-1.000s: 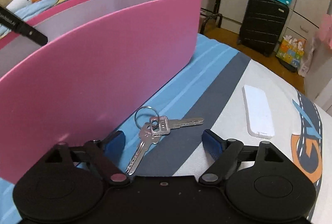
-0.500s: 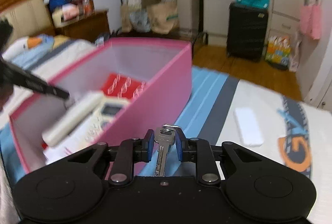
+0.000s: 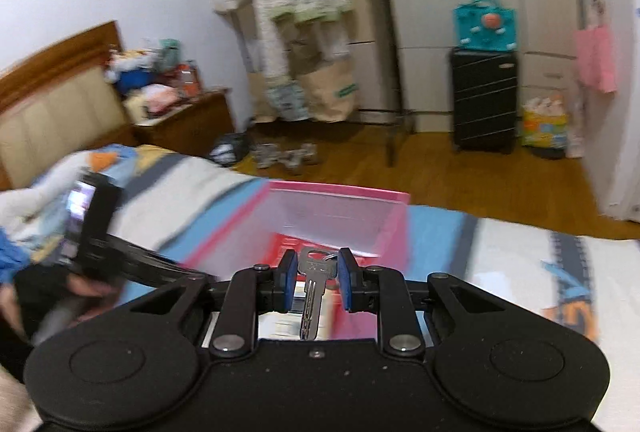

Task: Organize rigid objects
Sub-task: 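Carry the keys into the pink box and open the right gripper, then move the right gripper to the white power bank and close on it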

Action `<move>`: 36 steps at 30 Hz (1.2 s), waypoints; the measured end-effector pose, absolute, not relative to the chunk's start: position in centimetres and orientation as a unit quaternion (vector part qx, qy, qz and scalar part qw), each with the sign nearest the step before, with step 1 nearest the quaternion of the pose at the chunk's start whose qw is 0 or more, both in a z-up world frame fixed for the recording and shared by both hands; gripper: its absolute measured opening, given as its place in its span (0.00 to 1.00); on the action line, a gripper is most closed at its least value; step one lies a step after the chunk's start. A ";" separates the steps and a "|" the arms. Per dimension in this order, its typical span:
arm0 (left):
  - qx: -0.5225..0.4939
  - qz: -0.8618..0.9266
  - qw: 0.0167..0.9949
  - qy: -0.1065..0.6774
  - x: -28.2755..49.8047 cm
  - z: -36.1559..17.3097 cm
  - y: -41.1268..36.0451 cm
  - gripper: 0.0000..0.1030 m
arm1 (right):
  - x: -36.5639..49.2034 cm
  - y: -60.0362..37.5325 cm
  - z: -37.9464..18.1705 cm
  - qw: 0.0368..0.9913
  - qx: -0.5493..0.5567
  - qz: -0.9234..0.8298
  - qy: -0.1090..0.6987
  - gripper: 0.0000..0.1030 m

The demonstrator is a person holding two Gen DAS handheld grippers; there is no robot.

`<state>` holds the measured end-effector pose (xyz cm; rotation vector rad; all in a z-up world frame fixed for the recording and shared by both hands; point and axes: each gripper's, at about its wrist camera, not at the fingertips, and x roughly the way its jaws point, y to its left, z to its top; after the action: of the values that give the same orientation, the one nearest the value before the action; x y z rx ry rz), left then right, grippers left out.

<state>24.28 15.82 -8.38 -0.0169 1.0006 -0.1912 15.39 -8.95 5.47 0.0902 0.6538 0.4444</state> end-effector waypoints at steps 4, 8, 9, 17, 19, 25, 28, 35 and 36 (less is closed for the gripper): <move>-0.017 -0.095 0.871 0.482 24.4 -8.5 16.2 0.07 | 15.7 -6.2 5.8 0.905 0.049 0.242 0.347 0.24; -0.012 -0.101 0.869 0.484 24.1 -8.3 16.3 0.07 | 16.5 -3.6 5.0 0.889 0.040 0.260 0.375 0.24; -0.009 -0.103 0.869 0.484 24.1 -8.3 16.2 0.07 | 16.7 -2.9 4.6 0.887 0.035 0.260 0.381 0.24; -0.006 -0.112 0.868 0.484 23.9 -8.4 16.4 0.07 | 19.5 -0.3 -0.4 0.861 0.004 0.245 0.445 0.25; -0.007 -0.113 0.868 0.484 24.0 -8.5 16.5 0.07 | 19.6 -0.5 -0.7 0.862 0.008 0.243 0.445 0.26; -0.006 -0.110 0.867 0.486 24.1 -8.6 16.3 0.07 | 19.4 -3.0 1.4 0.881 0.026 0.232 0.412 0.26; -0.002 -0.107 0.867 0.486 24.1 -8.5 16.1 0.08 | 19.3 -5.7 3.0 0.895 0.031 0.203 0.396 0.32; -0.007 -0.104 0.867 0.487 24.1 -8.2 16.2 0.07 | 20.5 -15.1 4.5 0.905 0.051 0.106 0.410 0.37; -0.008 -0.103 0.867 0.487 24.1 -8.2 16.2 0.08 | 20.9 -16.4 4.2 0.902 0.055 0.098 0.418 0.37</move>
<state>24.06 16.20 -8.24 -0.0173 1.0202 -0.2156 20.91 -16.38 4.24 0.1145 0.8639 0.2031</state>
